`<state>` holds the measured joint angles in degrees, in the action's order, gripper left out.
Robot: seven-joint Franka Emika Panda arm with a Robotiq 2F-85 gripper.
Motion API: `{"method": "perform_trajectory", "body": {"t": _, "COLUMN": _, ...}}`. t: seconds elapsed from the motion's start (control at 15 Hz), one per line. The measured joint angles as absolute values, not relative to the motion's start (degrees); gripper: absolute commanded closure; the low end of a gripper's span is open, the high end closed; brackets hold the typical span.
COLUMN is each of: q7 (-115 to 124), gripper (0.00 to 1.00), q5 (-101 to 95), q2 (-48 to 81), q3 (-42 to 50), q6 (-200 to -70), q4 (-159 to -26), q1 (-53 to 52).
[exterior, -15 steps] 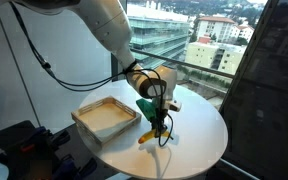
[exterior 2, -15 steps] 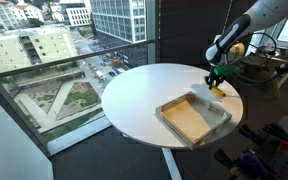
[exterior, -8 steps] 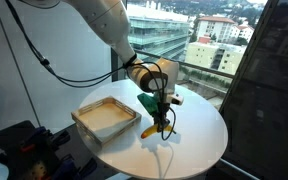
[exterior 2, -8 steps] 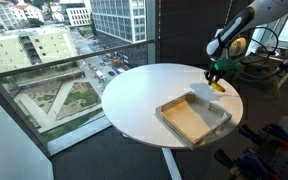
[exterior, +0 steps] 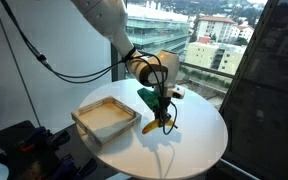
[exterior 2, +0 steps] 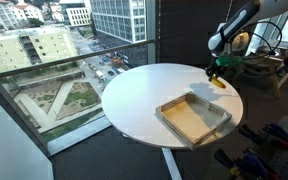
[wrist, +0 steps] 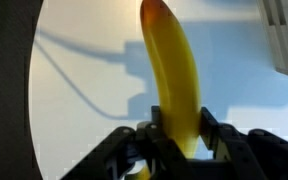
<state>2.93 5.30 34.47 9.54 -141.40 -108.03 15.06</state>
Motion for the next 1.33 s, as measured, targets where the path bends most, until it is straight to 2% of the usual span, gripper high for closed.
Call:
{"method": "perform_trajectory", "body": {"t": 0.73, "q7": 2.85, "gripper": 0.59, "q5": 5.30, "q2": 34.29, "q3": 9.49, "q6": -141.40, "q4": -108.29, "q1": 15.06}}
{"method": "perform_trajectory", "body": {"t": 0.8, "q7": 2.85, "gripper": 0.84, "q5": 5.30, "q2": 34.29, "q3": 9.49, "q6": -141.40, "q4": -108.29, "q1": 15.06}}
{"method": "perform_trajectory", "body": {"t": 1.33, "q7": 2.85, "gripper": 0.84, "q5": 5.31, "q2": 34.43, "q3": 9.48, "q6": -141.79, "q4": -108.13, "q1": 15.08}}
